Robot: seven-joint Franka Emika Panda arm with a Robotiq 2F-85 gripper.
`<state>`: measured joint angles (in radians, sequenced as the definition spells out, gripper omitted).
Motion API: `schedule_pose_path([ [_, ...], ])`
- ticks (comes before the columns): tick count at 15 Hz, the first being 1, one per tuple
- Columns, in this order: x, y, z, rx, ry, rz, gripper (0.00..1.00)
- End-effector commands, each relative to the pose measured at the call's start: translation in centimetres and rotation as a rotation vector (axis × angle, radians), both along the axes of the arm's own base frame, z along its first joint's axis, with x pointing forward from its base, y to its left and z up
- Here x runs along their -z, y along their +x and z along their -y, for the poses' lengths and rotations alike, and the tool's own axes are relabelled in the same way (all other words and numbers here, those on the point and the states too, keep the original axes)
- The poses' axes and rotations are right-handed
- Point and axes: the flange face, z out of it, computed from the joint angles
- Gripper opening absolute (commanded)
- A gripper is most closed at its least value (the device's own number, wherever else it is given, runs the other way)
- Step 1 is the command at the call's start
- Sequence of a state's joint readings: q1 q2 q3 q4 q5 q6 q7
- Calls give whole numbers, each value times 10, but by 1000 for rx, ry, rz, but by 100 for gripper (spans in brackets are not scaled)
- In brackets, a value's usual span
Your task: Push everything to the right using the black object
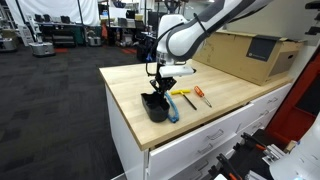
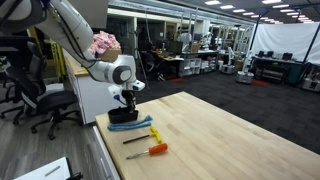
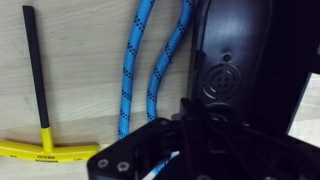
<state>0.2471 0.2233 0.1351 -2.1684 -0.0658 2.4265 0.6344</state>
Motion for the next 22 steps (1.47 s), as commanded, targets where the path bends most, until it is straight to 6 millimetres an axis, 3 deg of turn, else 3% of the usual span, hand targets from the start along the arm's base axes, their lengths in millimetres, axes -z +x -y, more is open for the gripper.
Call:
schedule_pose_path([
  [1, -2, 4, -4, 29, -2, -55, 1],
  [13, 30, 36, 25, 130, 7, -50, 1],
  [16, 34, 36, 49, 154, -23, -34, 1],
  [22, 42, 29, 122, 191, -63, -4, 1],
])
